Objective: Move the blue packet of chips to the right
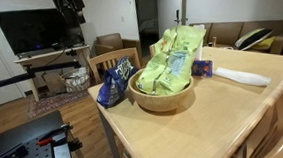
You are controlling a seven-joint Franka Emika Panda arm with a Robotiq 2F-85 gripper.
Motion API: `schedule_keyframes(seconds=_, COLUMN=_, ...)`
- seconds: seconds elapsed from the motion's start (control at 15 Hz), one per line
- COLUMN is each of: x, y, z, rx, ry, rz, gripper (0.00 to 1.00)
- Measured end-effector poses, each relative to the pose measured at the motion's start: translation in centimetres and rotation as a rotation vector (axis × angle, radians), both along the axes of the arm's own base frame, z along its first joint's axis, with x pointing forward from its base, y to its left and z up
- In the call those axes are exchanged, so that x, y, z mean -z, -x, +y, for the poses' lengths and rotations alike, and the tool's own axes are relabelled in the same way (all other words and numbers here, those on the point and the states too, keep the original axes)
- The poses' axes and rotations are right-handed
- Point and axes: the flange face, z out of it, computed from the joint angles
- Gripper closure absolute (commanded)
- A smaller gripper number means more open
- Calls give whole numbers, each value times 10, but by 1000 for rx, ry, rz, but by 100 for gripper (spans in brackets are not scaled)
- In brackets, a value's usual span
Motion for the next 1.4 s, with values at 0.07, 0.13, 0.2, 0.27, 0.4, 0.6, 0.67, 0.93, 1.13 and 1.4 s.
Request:
schedule_keyframes(seconds=0.07, x=7, y=-5, z=2, rx=-9, ry=18, rz=-3, gripper=0)
schedule_keyframes(seconds=0.13, x=14, y=-9, z=4, rx=-15, ry=28, rz=-4, gripper=0)
schedule_keyframes(seconds=0.2, x=21, y=-14, z=5, rx=-20, ry=41, rz=-5, gripper=0)
schedule_keyframes(seconds=0.27, x=27, y=-17, z=5, rx=-26, ry=56, rz=-7, gripper=0)
schedule_keyframes(seconds=0.4, x=39, y=-23, z=4, rx=-35, ry=84, rz=-2, gripper=0)
schedule_keyframes(seconds=0.6, x=53, y=-29, z=-3, rx=17, ry=107, rz=27, gripper=0)
schedule_keyframes(seconds=0.67, x=56, y=-29, z=-7, rx=50, ry=112, rz=50, gripper=0)
schedule_keyframes(seconds=0.93, x=63, y=-18, z=-23, rx=179, ry=106, rz=192, gripper=0)
schedule_keyframes(seconds=1.13, x=60, y=-11, z=-43, rx=265, ry=-7, rz=315, gripper=0)
schedule_keyframes(seconds=1.4, x=60, y=-6, z=-74, rx=384, ry=-187, rz=439, gripper=0)
